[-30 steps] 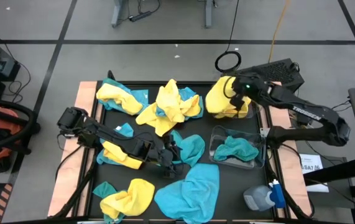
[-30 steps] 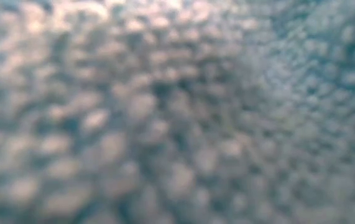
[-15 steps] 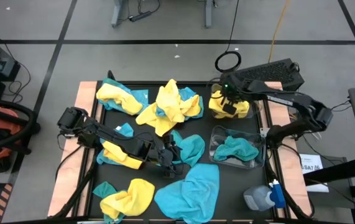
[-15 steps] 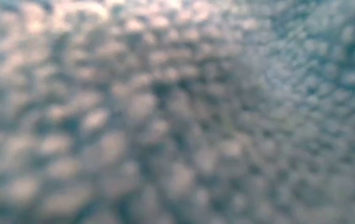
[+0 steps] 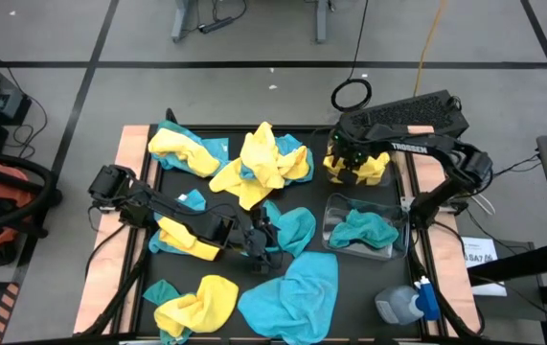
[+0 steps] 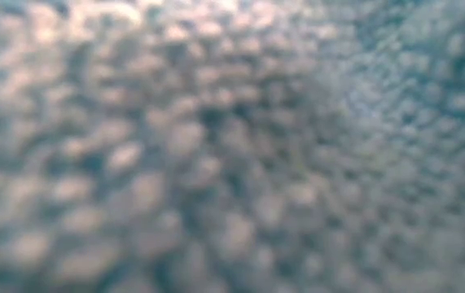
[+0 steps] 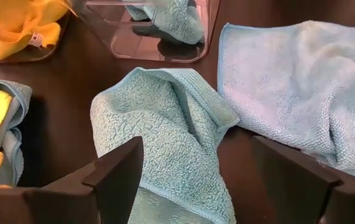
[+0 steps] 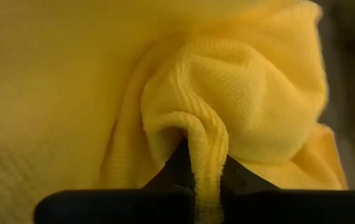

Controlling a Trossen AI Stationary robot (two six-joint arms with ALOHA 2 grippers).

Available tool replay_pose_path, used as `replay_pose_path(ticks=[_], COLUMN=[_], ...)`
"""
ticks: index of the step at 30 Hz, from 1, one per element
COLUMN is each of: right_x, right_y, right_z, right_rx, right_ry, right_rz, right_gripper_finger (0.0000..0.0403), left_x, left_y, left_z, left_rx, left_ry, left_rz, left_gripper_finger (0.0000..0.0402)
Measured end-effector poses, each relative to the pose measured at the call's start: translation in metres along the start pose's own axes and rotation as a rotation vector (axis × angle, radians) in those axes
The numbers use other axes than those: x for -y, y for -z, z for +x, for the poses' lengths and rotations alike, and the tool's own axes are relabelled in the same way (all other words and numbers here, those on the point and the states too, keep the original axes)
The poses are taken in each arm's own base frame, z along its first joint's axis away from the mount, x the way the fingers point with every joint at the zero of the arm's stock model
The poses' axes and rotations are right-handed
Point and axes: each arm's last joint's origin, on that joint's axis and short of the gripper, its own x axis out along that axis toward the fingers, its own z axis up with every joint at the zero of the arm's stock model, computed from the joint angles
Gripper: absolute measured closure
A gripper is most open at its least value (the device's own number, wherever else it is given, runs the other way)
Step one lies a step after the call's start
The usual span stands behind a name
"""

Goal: Sort microfiber towel by color & place in baskets
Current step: Put the yellow microfiber cloth into the top transparent bin

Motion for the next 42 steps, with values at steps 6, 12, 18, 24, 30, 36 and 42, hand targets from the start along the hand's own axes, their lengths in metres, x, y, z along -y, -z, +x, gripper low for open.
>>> replay_pose_path(ticks=[6,12,18,24,30,36,42], right_x=[0.002,0.002,0.002,0.002,0.003,0.004,0.004], right_y=[0.001,0.002,0.003,0.006,0.012,0.027,0.043], right_z=[0.001,0.001,0.001,-0.004,-0.030,-0.066,-0.095], right_rx=[-0.003,-0.009,-0.017,-0.017,0.067,0.184,0.285], right_ry=[-0.023,-0.024,-0.024,-0.019,-0.001,0.026,0.051], right_rz=[0.016,0.015,0.014,0.015,0.025,0.039,0.060], right_gripper_finger=[0.0395,0.0391,0.0341,0.0264,0.0202,0.0172,0.0168], left_x=[-0.002,-0.003,-0.004,-0.005,-0.007,-0.008,-0.008], left_y=[0.001,0.006,0.011,0.011,0.011,0.013,0.016], left_z=[0.001,0.000,-0.001,-0.004,-0.008,-0.010,-0.011], left_rx=[-0.017,-0.064,-0.116,-0.123,-0.139,-0.163,-0.187], left_ry=[-0.006,-0.012,-0.020,-0.021,-0.035,-0.046,-0.053], left_rz=[0.001,0.015,0.006,0.008,0.014,0.004,-0.013], left_gripper_finger=[0.0103,0.0103,0.0103,0.0103,0.0103,0.0103,0.0103])
